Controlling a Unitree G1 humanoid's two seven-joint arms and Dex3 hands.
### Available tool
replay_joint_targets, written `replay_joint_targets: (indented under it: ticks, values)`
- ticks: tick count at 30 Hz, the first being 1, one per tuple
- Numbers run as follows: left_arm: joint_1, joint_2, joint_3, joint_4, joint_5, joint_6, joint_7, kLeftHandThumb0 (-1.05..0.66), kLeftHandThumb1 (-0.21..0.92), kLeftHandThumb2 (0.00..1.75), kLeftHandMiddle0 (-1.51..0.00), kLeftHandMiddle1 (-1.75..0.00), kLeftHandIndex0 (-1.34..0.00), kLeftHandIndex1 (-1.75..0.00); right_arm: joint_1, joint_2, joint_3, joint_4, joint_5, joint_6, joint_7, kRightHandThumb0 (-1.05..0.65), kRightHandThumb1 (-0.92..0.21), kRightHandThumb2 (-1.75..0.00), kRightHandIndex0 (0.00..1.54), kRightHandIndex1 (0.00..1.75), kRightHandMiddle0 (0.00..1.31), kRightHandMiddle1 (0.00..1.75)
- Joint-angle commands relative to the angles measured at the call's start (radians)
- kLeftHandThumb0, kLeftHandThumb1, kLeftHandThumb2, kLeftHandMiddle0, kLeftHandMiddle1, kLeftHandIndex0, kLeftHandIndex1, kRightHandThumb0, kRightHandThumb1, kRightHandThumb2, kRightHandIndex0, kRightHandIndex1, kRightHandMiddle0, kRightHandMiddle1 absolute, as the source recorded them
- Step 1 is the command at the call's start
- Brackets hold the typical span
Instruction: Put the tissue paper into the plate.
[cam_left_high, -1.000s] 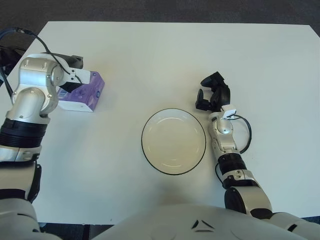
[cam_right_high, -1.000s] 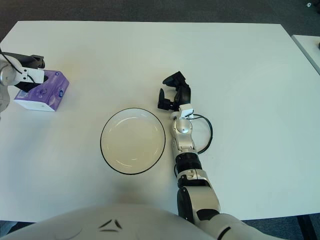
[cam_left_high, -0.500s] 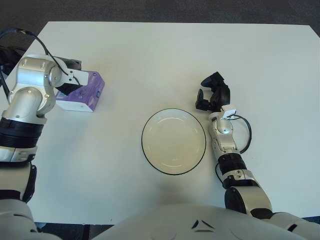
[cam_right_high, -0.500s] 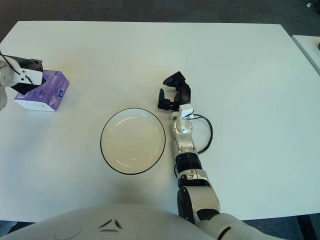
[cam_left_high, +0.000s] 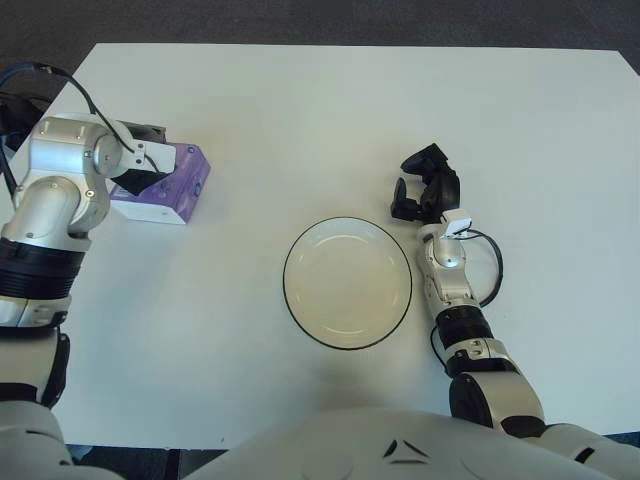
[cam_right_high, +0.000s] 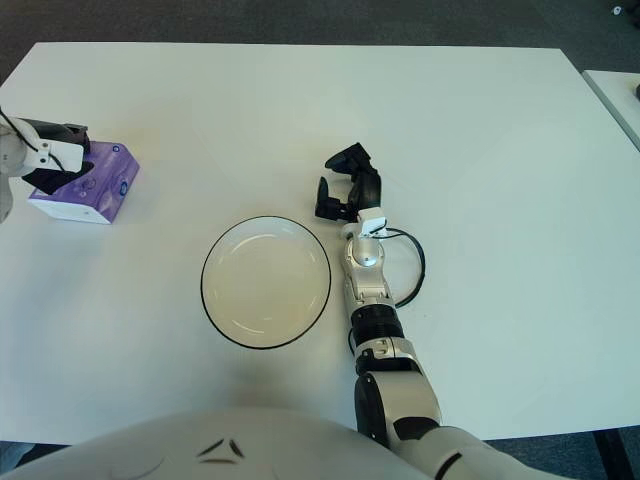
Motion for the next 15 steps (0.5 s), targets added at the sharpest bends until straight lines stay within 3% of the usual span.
replay_joint_targets:
  ticks: [1,15]
  values:
    - [0.038,0.027,-0.007,0.019,-0.030,0.002,0.019,-1.02,0.92,1.26,-0.43,-0.65,-0.03,-0.96,0.170,0.006,-0.001,0.207,-0.003,0.110,-0.015,-0.01,-0.16,-1.44,0.75,1.75,0.58,1.57]
    - [0.016,-0.030,-0.053,0.133,-0.047,0.028,0.150,-1.01,0.92,1.28,-0.42,-0.51,0.00,-0.90,0.158,0.002,-0.006,0.229,-0.003,0.104,-0.035,-0.01,-0.16,-1.46,0.75,1.75,0.57,1.59]
